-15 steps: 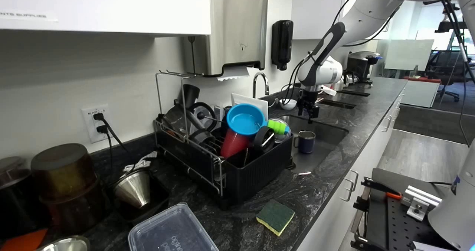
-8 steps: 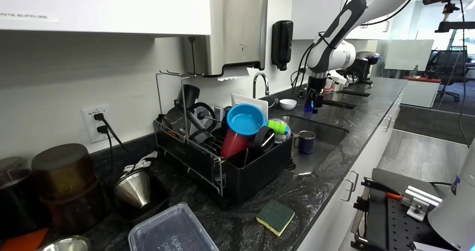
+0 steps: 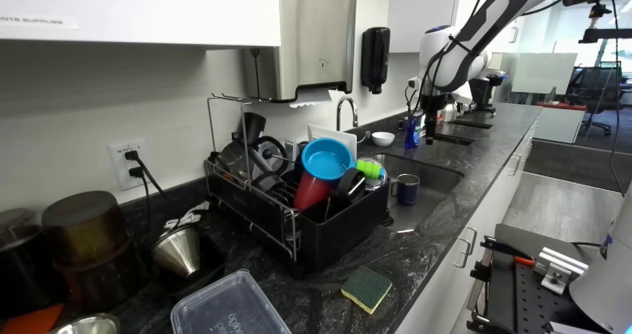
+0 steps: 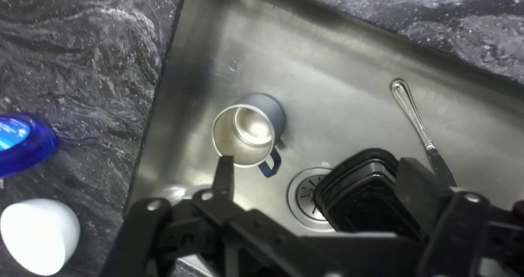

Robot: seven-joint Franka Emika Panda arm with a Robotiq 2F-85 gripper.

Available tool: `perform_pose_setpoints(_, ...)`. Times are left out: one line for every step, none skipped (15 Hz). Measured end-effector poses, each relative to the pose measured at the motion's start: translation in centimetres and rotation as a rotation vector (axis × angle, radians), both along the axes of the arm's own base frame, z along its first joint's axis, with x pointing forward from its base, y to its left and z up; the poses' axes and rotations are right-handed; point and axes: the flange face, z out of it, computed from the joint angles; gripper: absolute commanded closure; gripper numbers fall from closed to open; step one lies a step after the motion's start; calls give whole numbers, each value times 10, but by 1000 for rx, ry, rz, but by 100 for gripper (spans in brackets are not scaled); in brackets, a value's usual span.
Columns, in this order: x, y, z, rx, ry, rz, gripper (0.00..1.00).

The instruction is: Put the blue cup in the sink

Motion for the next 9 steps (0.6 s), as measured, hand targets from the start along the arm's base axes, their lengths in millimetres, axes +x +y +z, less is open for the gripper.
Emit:
perform_pose_setpoints(-1, 9, 3, -6, 1, -34, 0)
perform_pose_setpoints(-2, 18, 6, -9, -1, -63, 0)
perform_pose_setpoints(-3, 27, 9, -8, -5, -86, 0)
perform_pose_setpoints(-5, 36, 11, -4, -6, -102, 0)
perform_pose_setpoints(-7, 45, 11, 1, -7, -112, 0)
perform_pose_setpoints(-10, 53, 11, 7, -4, -119, 0)
perform_pose_setpoints(-13, 59, 10, 14, 3, -124, 0)
perform_pose_setpoints(-17, 65, 10, 26, 10, -127, 0)
perform_pose_setpoints(-19, 68, 10, 34, 12, -127, 0)
